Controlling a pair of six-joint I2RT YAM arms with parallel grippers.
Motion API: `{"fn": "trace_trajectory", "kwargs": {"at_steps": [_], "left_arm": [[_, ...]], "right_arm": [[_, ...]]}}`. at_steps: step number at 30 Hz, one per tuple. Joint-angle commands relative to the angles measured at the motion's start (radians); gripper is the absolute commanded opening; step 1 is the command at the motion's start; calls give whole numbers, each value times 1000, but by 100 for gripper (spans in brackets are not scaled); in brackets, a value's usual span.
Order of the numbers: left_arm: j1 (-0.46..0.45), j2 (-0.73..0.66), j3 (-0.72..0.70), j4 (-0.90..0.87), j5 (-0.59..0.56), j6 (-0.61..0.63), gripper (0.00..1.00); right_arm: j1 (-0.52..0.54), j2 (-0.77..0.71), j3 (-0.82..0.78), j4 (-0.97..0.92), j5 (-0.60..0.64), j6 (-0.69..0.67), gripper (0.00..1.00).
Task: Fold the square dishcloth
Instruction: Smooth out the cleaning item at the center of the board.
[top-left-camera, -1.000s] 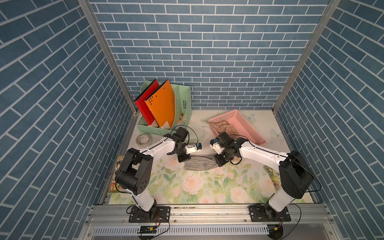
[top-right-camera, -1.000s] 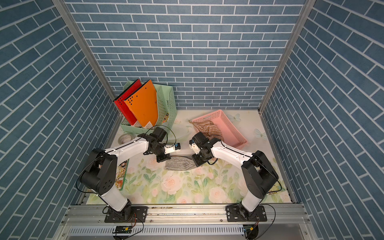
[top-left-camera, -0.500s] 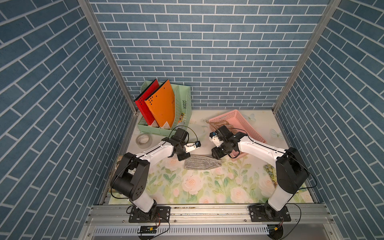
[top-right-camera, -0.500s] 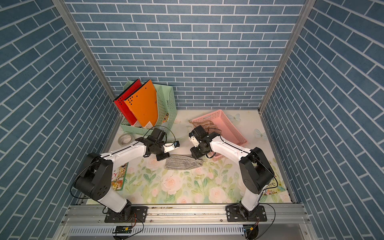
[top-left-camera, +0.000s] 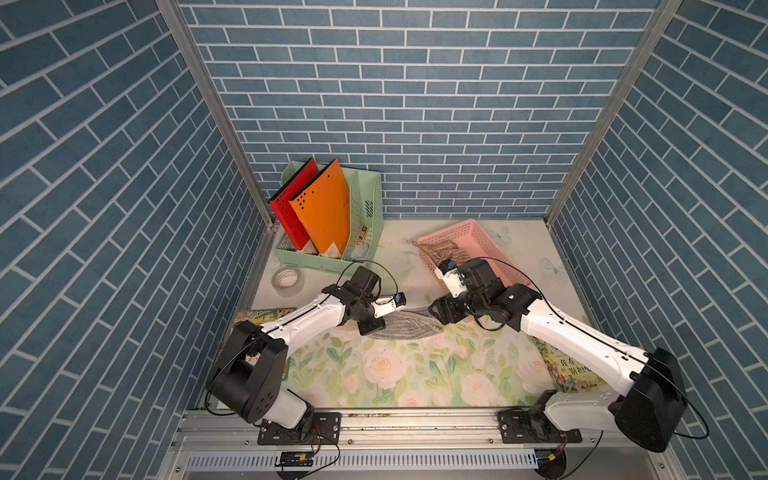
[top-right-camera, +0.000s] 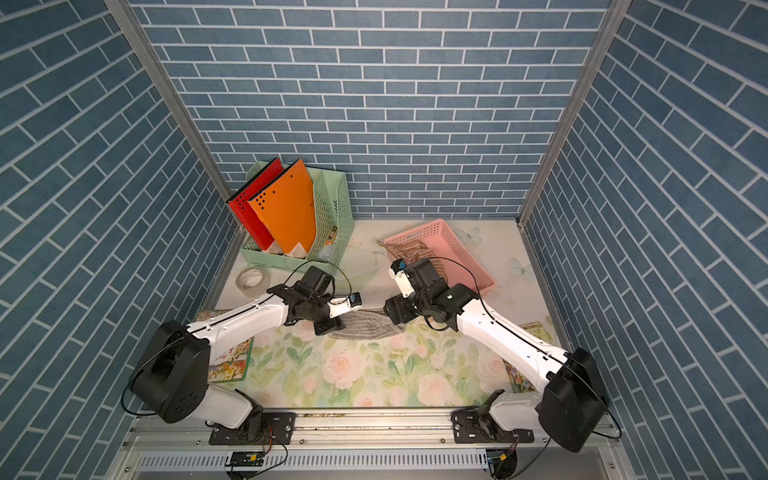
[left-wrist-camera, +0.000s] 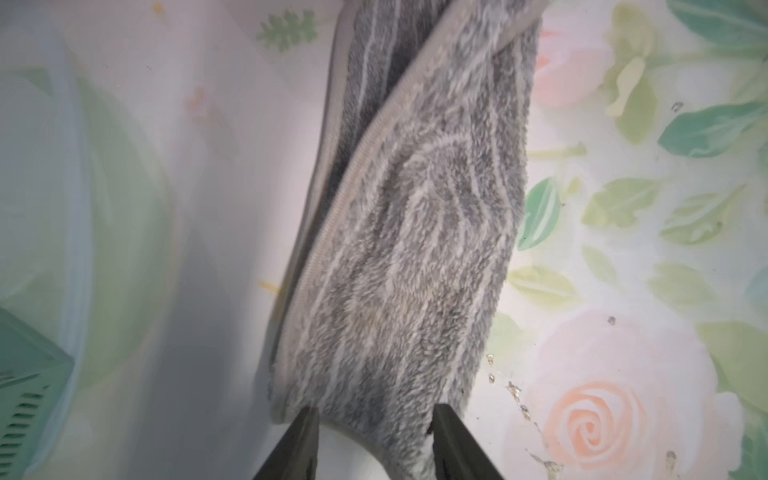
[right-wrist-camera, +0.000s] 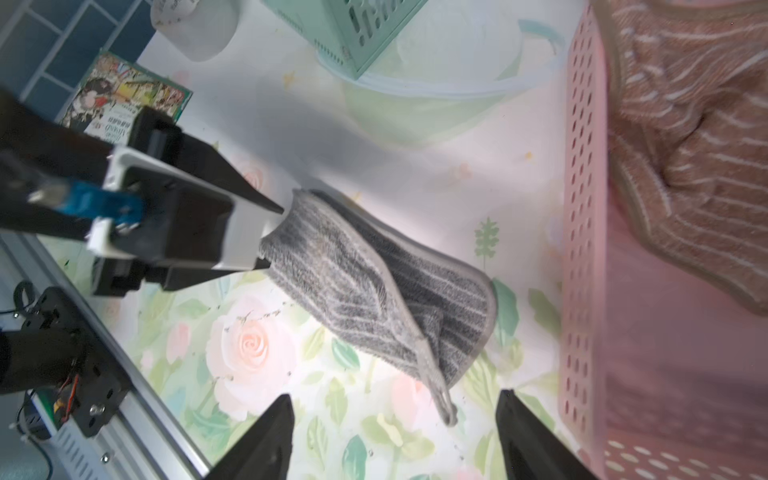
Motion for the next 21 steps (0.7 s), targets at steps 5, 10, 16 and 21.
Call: {"fn": "trace_trajectory", "kwargs": {"at_steps": [5,10,16,21], "left_arm": [[4,33,-57,59,-141,22,46],[11,-4,-146,64,-229,96,45],[29,-34,-169,65,-267,145,45],[32,-41,-167,74,-287,167,45]], "right_arm": [[22,55,-137,105,-27,81,73],[19,122,-134,173,-19,93,68],[14,218,-83,217,-65,80,45],[-1,245,-37,182,-57,52,5]]}}
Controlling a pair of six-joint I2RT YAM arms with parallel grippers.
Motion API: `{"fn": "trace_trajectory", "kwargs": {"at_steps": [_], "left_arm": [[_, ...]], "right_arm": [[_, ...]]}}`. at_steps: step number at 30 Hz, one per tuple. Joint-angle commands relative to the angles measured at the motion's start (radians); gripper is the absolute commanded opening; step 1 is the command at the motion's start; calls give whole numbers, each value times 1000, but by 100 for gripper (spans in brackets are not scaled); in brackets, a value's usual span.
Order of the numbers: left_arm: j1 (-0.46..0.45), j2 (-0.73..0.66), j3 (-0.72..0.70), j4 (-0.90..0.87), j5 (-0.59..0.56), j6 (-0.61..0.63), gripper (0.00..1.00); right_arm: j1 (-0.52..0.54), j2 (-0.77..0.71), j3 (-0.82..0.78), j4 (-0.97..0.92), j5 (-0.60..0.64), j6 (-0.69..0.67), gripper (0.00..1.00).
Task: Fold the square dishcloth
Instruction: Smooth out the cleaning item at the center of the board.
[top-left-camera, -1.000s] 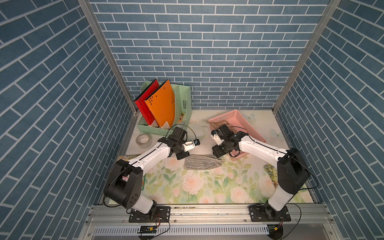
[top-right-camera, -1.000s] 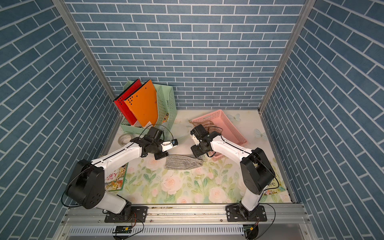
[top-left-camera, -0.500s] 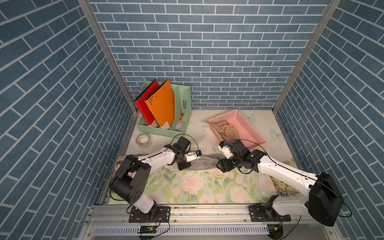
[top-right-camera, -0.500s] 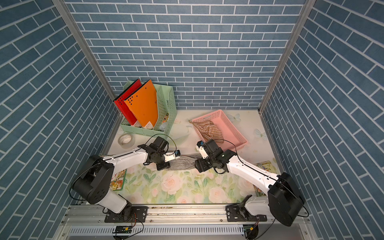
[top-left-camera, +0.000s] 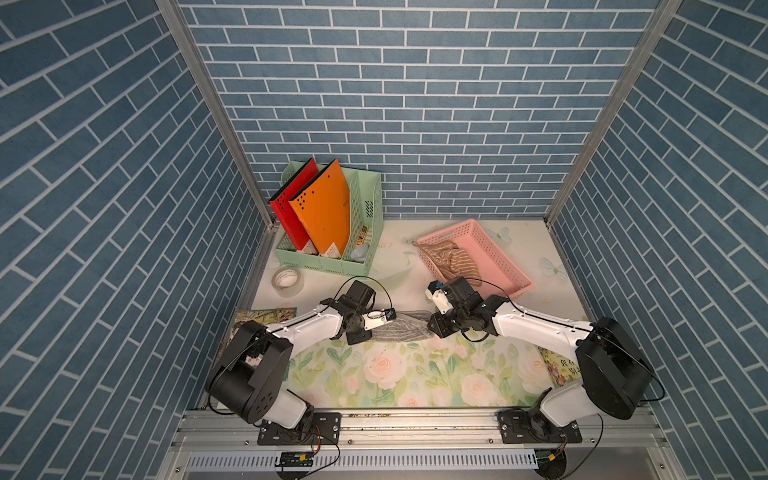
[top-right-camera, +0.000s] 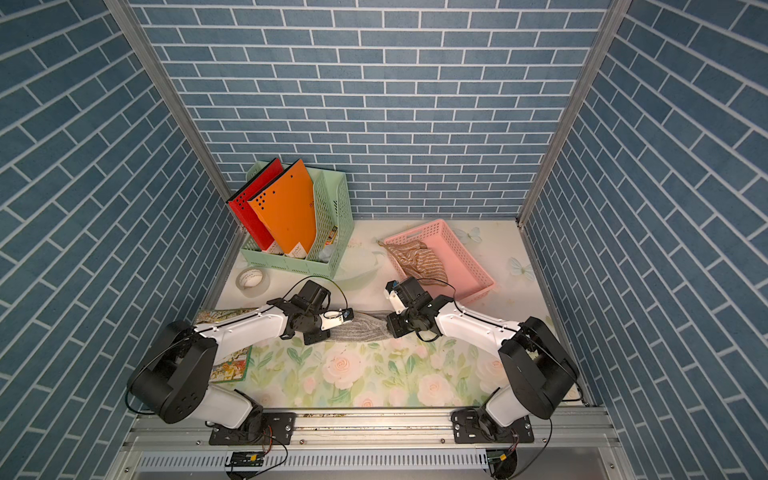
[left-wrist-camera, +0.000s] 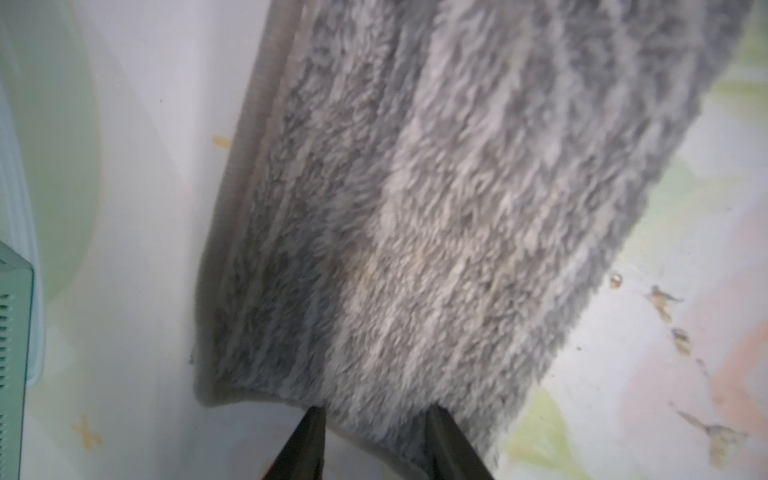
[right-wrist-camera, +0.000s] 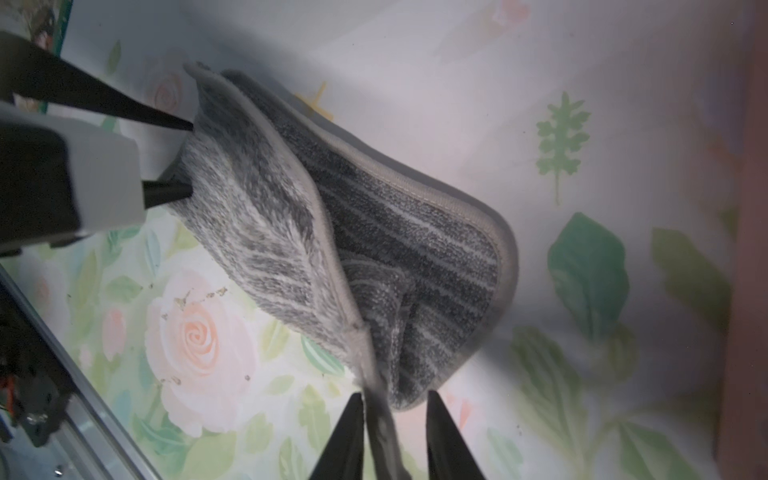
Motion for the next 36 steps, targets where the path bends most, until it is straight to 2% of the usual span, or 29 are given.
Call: {"fn": "trace_trajectory", "kwargs": {"at_steps": [1,5,10,11,13,15,18,21,24,27,32,36], "left_arm": [[12,1,-19,-26,-67,46,45],[16,-9,-60,2,-107,96,44],[23,-36,-113,37,-149,170,44],[25,-41,-116,38,-149,178,44],[26,-49,-120,34,-146,187,43],[27,-52,-119,30,-138,188,43],[26,-60,-115,26,-121,180,43],[27,-62,-111,17,-100,172,42],[27,-53,-94,5,-90,156,42],[28,-44,-73,-9,-71,137,42],[28,-42,-67,-34,-54,122,42],[31,-40,-70,-35,-55,121,42]], "right_arm": [[-10,2,50,-18,6,-17,0],[-32,21,107,-87,48,-65,0],[-57,121,213,-180,134,-136,0],[-58,148,235,-190,146,-144,4],[-58,188,268,-195,171,-146,30],[-56,202,284,-193,218,-125,49],[-52,121,254,-164,293,-64,62],[9,-29,153,-90,338,3,67],[154,-89,78,-62,470,76,68],[258,-64,27,-29,580,137,65],[347,34,23,33,707,125,60],[377,110,43,58,753,96,56]]}}
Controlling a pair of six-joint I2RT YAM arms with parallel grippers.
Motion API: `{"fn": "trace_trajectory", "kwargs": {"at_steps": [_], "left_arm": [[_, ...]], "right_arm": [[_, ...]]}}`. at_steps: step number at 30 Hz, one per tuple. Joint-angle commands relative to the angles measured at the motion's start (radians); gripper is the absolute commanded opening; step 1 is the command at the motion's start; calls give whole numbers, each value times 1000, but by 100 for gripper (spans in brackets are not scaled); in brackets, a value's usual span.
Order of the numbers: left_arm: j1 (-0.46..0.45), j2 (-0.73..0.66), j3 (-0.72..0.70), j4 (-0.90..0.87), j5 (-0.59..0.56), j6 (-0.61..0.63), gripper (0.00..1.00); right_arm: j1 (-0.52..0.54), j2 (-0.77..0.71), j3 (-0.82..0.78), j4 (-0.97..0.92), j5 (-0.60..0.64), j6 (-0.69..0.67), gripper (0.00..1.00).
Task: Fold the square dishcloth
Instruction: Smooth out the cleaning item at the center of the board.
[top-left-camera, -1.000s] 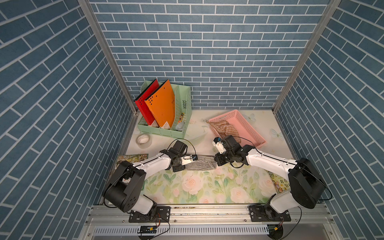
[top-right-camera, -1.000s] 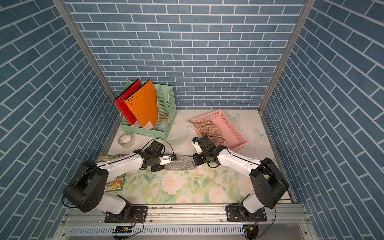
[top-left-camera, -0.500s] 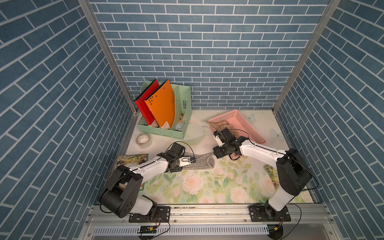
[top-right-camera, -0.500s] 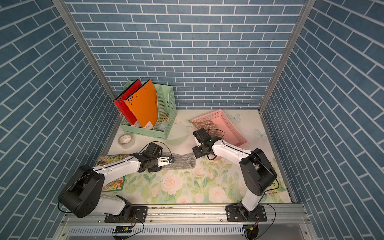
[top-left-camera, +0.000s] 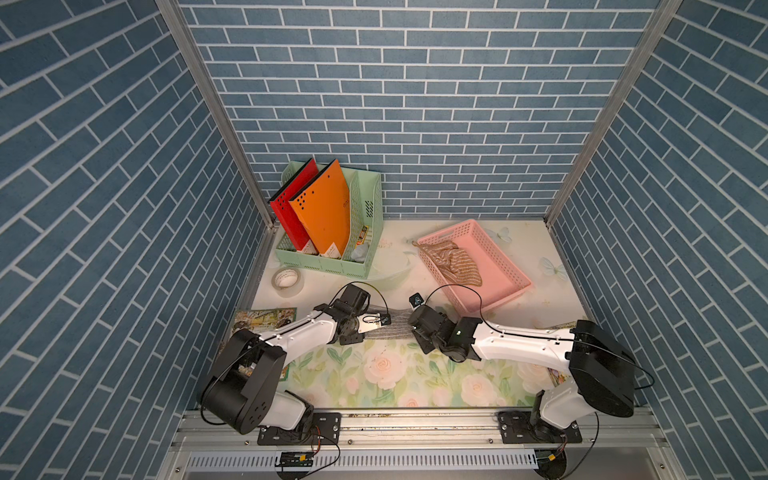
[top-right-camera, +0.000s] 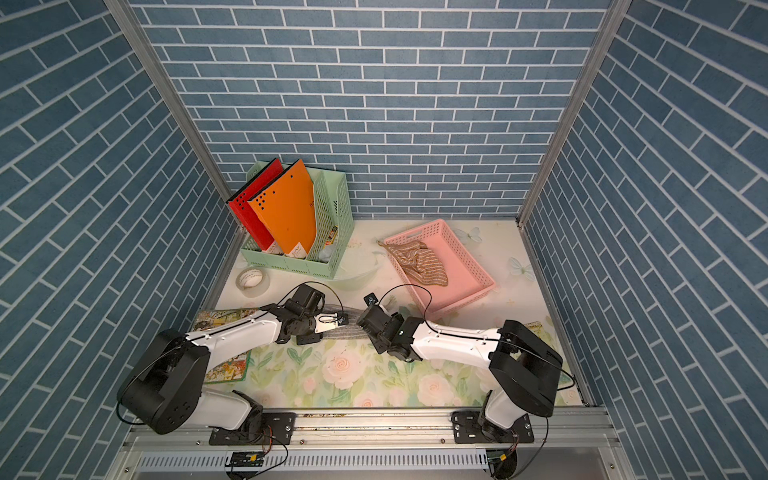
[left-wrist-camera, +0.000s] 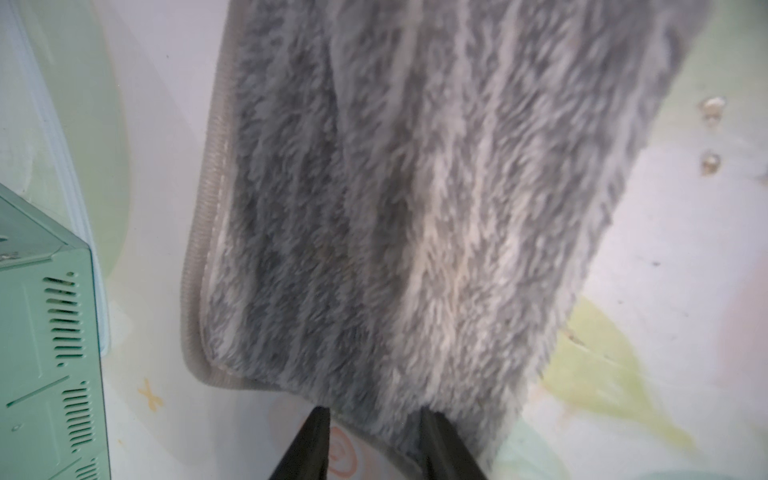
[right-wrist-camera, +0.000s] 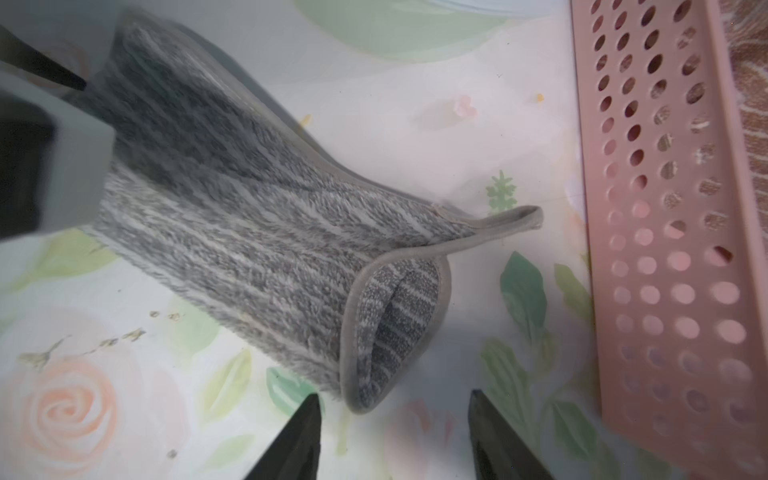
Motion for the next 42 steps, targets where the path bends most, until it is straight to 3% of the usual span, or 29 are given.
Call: {"fn": "trace_trajectory", "kwargs": {"at_steps": [1,17,20,27,30,36,42], "left_arm": [[8,19,0,-91,20,-16,42],[8,25,2,-93,14,-23,40],[8,24,6,-93,14,-27,40],[8,23,10,-93,6,-28,39],[8,23,12,-94,6,-28,39],[8,39,11,-86,-7,-28,39],[8,52,6,-74,-26,-26,39]], "right_arm": [[18,47,20,46,107,3,56],[54,110,54,90,94,-18,54],[54,151,65,78,91,-15,46],[47,170,84,30,89,10,11],[48,129,49,26,78,28,0],[46,-22,-80,77,23,50,0],[26,-151,-214,187,-115,44,0]]}}
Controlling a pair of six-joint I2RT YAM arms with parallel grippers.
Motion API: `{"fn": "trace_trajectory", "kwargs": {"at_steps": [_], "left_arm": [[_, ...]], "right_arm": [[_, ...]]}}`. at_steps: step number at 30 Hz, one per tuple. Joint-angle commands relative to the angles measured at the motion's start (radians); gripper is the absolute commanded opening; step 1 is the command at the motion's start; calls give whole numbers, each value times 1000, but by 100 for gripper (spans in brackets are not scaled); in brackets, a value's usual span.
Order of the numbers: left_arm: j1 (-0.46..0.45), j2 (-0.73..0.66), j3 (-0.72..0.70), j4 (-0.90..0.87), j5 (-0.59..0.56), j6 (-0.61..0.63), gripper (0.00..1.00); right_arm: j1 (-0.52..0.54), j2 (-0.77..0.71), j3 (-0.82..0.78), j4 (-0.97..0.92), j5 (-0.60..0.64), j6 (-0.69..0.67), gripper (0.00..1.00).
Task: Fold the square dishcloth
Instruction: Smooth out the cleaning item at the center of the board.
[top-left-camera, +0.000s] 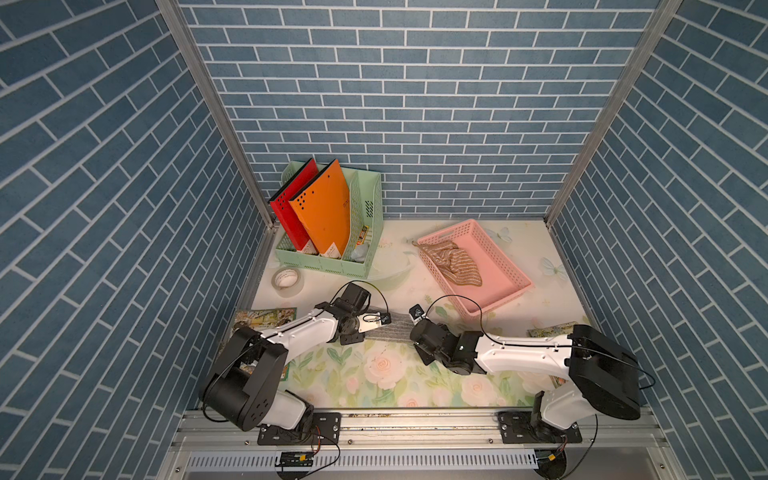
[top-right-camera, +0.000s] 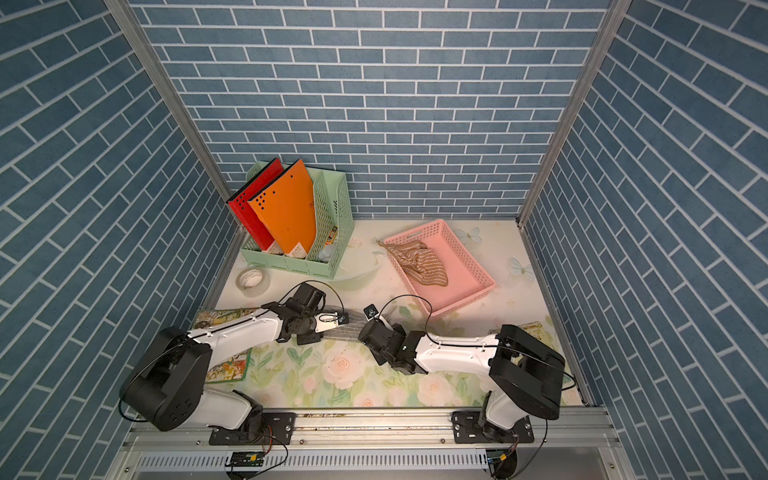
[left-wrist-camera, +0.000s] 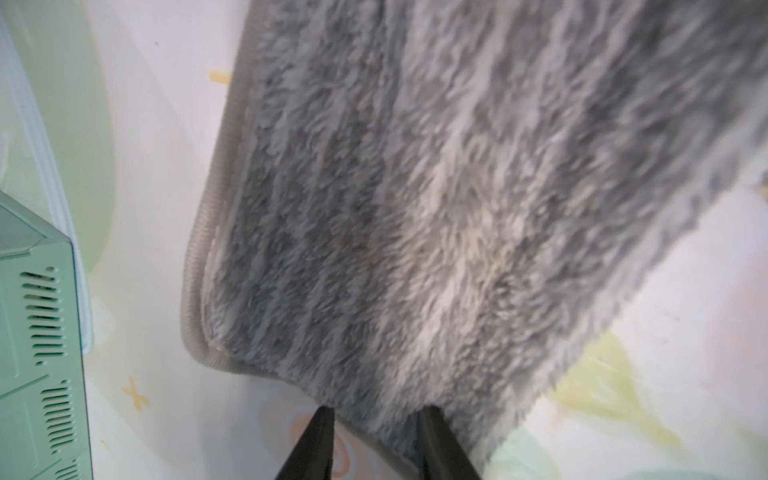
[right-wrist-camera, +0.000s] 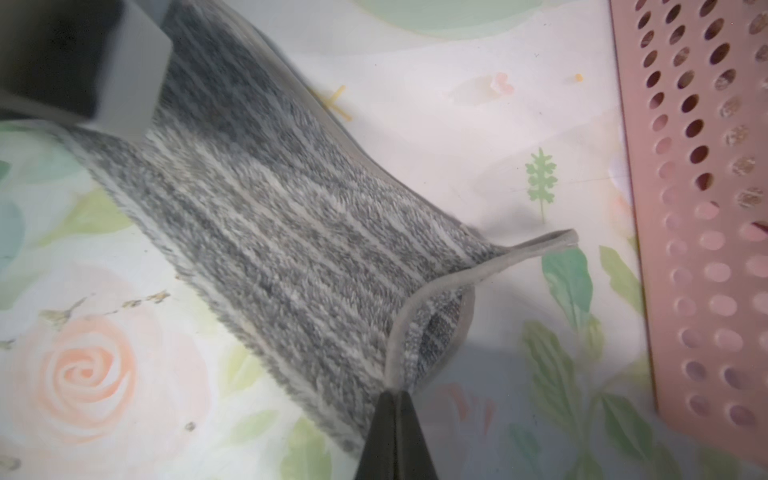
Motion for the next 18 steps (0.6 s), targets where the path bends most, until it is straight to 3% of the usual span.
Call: {"fn": "trace_trajectory", "kwargs": {"at_steps": [1,7,13,18], "left_arm": [[8,36,-14,-50,-26,-3,39],[8,39,-19,-42,-43,2,38],[7,46,-20,-39,-52,7,38],[7,51,-17,-37,-63,11,38]], "right_arm": [[-19,-75,-69,45,-88,19,0],[-41,-140,-159,88,-238,11,0],[-73,-230,-218,-39,-197,40,0],[-106,-297,-266,-91,-237,59,0]]}}
